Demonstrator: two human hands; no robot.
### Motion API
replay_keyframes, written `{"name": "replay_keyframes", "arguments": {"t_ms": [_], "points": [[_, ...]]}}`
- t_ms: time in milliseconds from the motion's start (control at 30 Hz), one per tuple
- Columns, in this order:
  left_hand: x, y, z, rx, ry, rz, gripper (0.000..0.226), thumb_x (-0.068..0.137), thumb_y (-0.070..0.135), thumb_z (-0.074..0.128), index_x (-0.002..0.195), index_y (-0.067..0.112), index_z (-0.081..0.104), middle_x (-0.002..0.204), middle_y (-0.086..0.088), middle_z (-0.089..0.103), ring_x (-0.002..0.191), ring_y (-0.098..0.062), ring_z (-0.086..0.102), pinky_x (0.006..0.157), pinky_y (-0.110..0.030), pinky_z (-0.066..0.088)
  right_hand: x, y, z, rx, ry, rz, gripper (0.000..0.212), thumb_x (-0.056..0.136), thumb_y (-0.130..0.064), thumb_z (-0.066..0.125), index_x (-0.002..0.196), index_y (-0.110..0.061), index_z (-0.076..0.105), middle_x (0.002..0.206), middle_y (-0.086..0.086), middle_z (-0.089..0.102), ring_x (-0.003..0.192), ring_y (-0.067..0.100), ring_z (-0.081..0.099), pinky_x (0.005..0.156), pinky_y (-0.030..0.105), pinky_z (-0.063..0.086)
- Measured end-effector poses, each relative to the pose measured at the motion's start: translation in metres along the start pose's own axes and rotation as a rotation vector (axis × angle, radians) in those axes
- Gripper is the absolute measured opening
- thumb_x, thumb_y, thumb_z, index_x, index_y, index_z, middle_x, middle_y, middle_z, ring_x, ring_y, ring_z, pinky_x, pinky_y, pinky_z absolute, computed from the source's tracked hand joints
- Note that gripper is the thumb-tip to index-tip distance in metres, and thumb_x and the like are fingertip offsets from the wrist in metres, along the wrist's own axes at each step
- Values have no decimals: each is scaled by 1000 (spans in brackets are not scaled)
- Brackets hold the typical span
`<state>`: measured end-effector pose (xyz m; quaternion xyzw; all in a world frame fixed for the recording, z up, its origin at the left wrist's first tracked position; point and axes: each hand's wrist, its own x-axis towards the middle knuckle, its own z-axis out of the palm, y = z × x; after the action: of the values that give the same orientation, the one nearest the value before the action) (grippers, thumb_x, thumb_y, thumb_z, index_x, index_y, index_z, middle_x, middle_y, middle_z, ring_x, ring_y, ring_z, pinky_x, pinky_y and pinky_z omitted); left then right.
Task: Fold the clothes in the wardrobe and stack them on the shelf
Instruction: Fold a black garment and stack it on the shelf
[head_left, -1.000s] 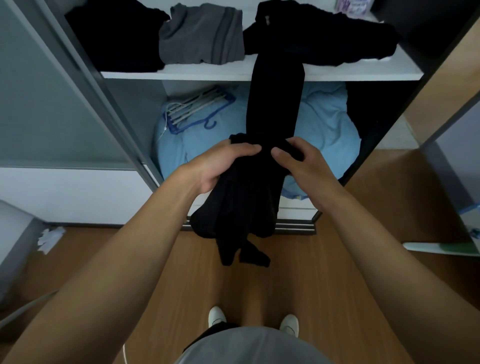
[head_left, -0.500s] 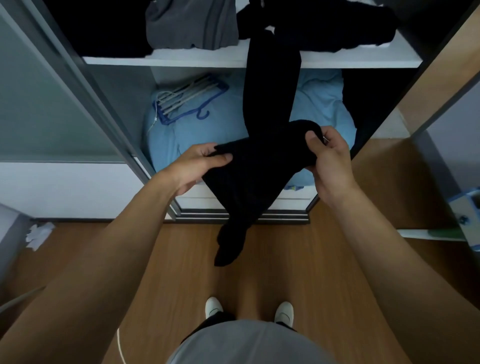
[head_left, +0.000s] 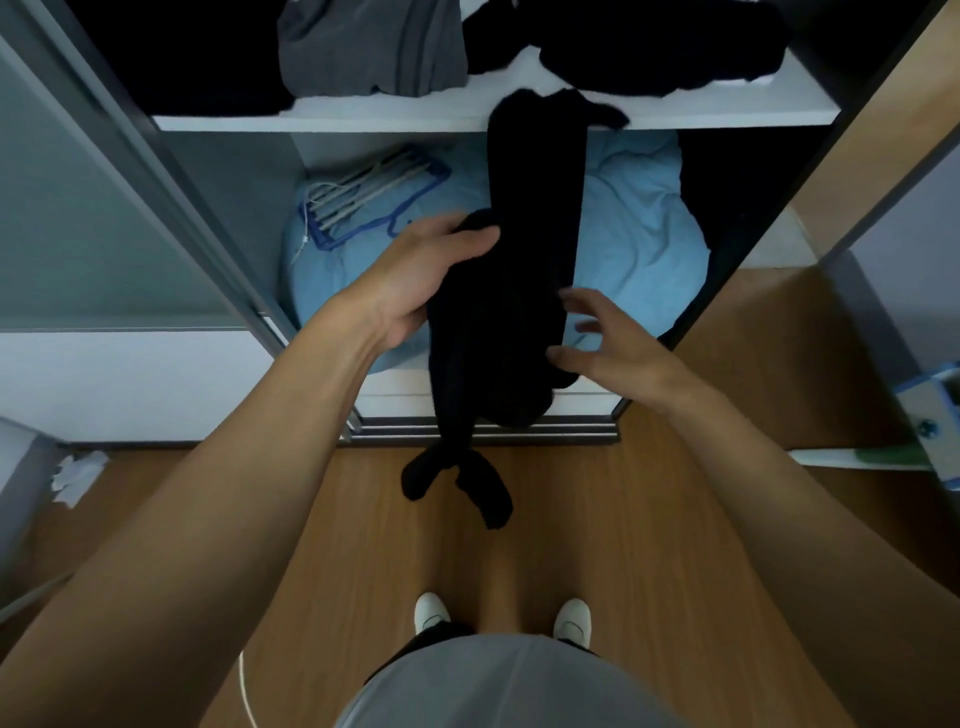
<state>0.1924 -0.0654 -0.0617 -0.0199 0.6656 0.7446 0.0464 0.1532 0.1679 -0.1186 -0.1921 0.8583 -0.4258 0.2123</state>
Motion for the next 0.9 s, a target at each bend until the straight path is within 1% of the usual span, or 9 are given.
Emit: {"name": "replay_keyframes", "arguments": {"t_ms": [133,233,300,467,567,633,733,800,900], "points": [[6,16,20,-7,0,106,24,96,18,61,77,26,74,73,9,69,70,-6,66,64,-21,53,9,-31,28,21,-230,-183,94,79,-42,79,153,-32,23,139,-23,40,121,-17,42,98,-1,34],[9,19,24,15,4,155,16,92,22,65,79,28,72,76,8,67,76,-8,65,68,-25,54,16,-42,47,-76,-6,-161,46,91,-37,67,125,-7,60,116,2,67,111,17,64,96,31,52],[6,7,17,20,5,145,10,90,22,66,99,25,68,90,7,72,91,-10,69,78,-27,54,20,-46,47,184,216,-43,24,95,-28,65,104,-6,69,101,10,72,100,26,69,89,40,55],[-29,-79,-17,481,50,-175,75,74,41,83,135,21,45,118,18,56,123,-8,54,95,-14,39,23,-51,21,816,405,248,17,94,0,52,90,-9,66,79,7,72,75,23,72,54,28,56],[-52,-139,-14,626,-184,-466,116,62,56,88,154,27,23,138,18,40,129,-4,40,103,-18,31,18,-64,16,1155,345,236,17,97,-13,63,112,-6,66,98,8,74,83,18,74,60,27,58],[-56,-169,-5,595,-141,-498,90,74,42,85,148,21,39,137,8,50,124,-9,48,105,-24,37,16,-72,16,1283,313,239,35,96,-19,66,126,-3,61,113,14,72,94,24,72,66,32,61],[-53,-189,4,540,30,-483,12,93,18,64,95,7,70,97,-7,67,97,-17,61,87,-31,44,15,-80,8,1397,327,231,44,95,-22,67,134,-4,57,116,16,70,95,29,72,66,38,61],[-48,-186,3,415,72,-425,19,94,14,58,80,11,70,85,0,70,88,-14,63,81,-30,42,13,-78,-3,1444,358,222,42,97,-23,64,134,-3,57,113,16,71,90,28,73,63,37,61],[-38,-173,-1,219,105,-385,17,96,19,56,86,18,69,100,9,77,103,-10,69,93,-30,47,6,-69,-16,1516,390,223,36,100,-23,60,128,-1,61,107,16,72,90,27,72,67,37,63]]}}
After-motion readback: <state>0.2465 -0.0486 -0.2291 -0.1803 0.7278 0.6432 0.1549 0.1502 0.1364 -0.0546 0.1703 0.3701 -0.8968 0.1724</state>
